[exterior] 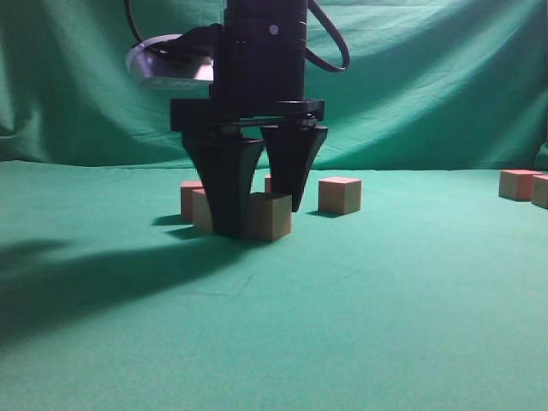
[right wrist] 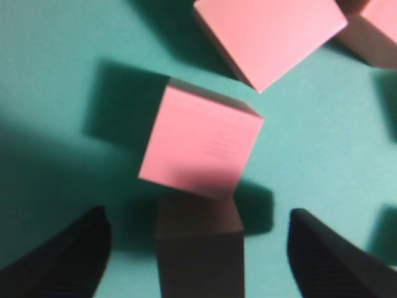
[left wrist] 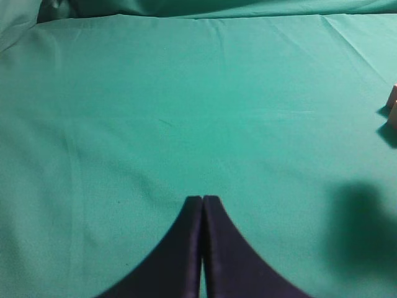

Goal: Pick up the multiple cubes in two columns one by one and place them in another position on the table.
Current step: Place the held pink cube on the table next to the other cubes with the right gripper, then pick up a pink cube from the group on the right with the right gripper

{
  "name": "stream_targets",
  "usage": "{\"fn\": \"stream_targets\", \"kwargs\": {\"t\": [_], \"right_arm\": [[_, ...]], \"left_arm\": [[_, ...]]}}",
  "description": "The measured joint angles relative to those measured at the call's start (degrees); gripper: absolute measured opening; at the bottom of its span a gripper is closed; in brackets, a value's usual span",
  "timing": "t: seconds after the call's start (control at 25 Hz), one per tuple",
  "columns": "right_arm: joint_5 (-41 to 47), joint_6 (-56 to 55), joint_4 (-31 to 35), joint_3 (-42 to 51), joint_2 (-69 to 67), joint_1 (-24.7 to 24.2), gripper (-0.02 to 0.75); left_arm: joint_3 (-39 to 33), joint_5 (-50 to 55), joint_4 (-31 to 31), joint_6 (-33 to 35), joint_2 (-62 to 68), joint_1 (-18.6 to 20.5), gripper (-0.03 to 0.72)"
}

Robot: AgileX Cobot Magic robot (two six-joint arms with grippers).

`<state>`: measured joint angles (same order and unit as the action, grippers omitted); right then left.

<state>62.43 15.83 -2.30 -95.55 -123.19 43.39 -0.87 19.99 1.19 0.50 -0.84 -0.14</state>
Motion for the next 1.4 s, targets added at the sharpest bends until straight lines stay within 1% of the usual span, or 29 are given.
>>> {"fn": "stream_targets", "kwargs": {"t": [0.04, 0.28, 0.32, 0.36, 0.56, 0.76, 0.84, 0.92, 1.12, 1.2, 1.24, 1.32, 1.4], "right_arm": [[0.0, -0.04, 0.0, 0.0, 0.0, 0.0, 0.559], [0.0, -0.04, 0.0, 0.0, 0.5, 0.0, 0.559], [0.04, -0.13, 0.0, 0.0, 1.04, 0.0, 0.6], [0.3, -0.13, 0.0, 0.0, 1.76, 0.0, 0.585], [2.64, -3.11, -0.65, 0.0, 6.83, 0.0, 0.585], [4.24, -6.69, -0.76, -0.09, 14.83, 0.0, 0.585], [6.24, -6.94, -1.02, -0.09, 18.78, 0.0, 0.585], [7.83, -7.75, -2.65, -0.09, 22.54, 0.0, 0.585], [8.84, -14.2, -11.08, -0.09, 31.07, -0.25, 0.585], [8.89, -16.56, -13.92, 0.16, 34.14, -1.23, 0.585], [8.89, -17.0, -14.76, 0.81, 35.32, -2.47, 0.585], [9.16, -17.77, -15.88, 1.96, 37.46, -6.15, 0.585], [9.16, -19.14, -16.13, 3.35, 38.33, -11.97, 0.585]], "left_arm": [[0.0, 0.0, 0.0, 0.0, 0.0, 0.0, 0.0], [0.0, 0.0, 0.0, 0.0, 0.0, 0.0, 0.0], [0.0, 0.0, 0.0, 0.0, 0.0, 0.0, 0.0], [0.0, 0.0, 0.0, 0.0, 0.0, 0.0, 0.0], [0.0, 0.0, 0.0, 0.0, 0.0, 0.0, 0.0], [0.0, 0.0, 0.0, 0.0, 0.0, 0.0, 0.0], [0.0, 0.0, 0.0, 0.0, 0.0, 0.0, 0.0], [0.0, 0.0, 0.0, 0.0, 0.0, 0.0, 0.0], [0.0, 0.0, 0.0, 0.0, 0.0, 0.0, 0.0], [0.0, 0.0, 0.0, 0.0, 0.0, 0.0, 0.0], [0.0, 0.0, 0.0, 0.0, 0.0, 0.0, 0.0], [0.0, 0.0, 0.0, 0.0, 0.0, 0.0, 0.0], [0.0, 0.0, 0.0, 0.0, 0.0, 0.0, 0.0]]}}
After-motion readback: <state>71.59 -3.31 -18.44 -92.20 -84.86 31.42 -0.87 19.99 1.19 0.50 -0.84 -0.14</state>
